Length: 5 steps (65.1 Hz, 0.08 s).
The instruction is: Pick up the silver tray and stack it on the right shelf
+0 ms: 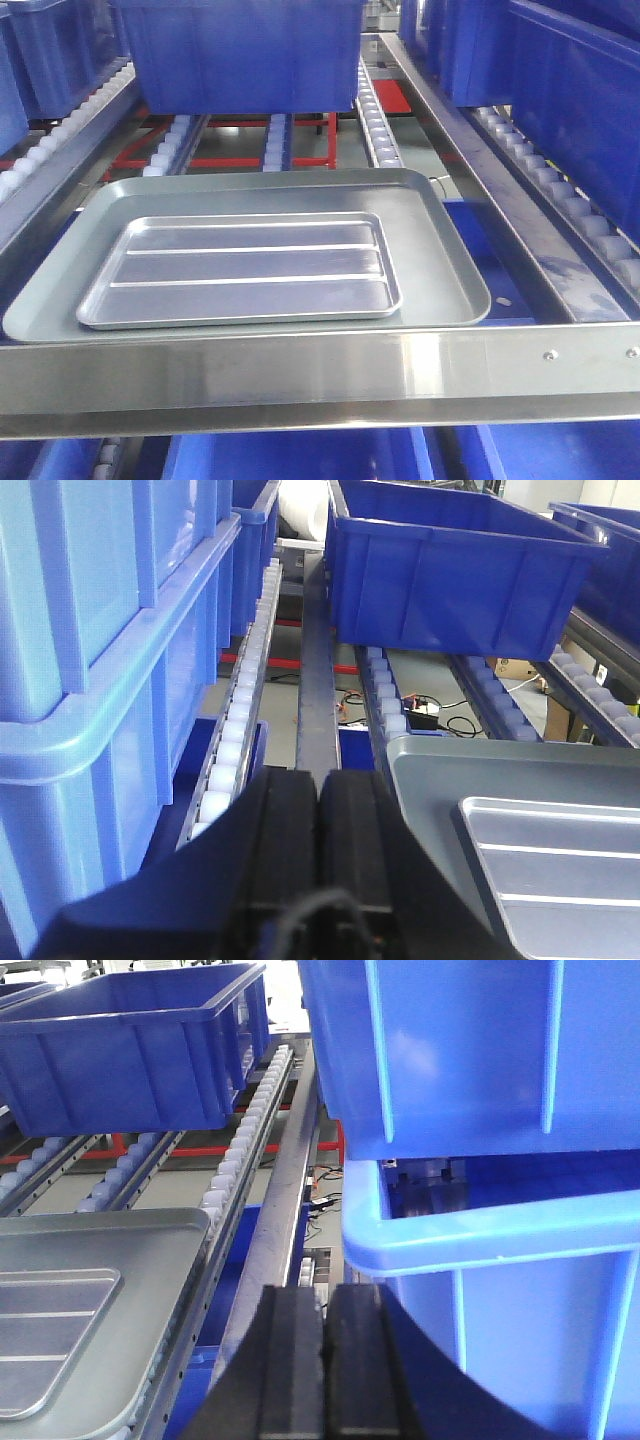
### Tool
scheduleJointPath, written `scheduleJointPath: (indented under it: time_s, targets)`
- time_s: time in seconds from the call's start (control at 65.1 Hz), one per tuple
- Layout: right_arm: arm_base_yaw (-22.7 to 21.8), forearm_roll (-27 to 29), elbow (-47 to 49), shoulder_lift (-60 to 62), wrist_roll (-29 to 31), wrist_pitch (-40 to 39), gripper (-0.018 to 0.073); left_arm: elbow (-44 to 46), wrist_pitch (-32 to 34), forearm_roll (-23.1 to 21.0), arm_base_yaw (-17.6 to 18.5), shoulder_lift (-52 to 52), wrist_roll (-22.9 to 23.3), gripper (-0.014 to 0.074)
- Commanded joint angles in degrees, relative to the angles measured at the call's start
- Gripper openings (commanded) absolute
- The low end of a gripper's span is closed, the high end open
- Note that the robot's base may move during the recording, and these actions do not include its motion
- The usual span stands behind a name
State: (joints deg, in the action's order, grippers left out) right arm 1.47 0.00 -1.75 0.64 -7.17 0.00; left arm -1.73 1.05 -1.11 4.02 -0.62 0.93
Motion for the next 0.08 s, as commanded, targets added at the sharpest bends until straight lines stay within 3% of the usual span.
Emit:
scheduleJointPath:
  time_s: [0.0, 0.061]
  targets:
    - [-0.41, -0.32, 0.04, 1.02, 0.54, -4.41, 0.0049, -1.42, 5.15, 0.1, 0.04, -0.76, -0.29, -0.01]
    - [-0.41, -0.32, 0.04, 1.02, 0.54, -4.41, 0.0049, -1.42, 5.15, 0.1, 0.04, -0.76, -0.29, -0.01]
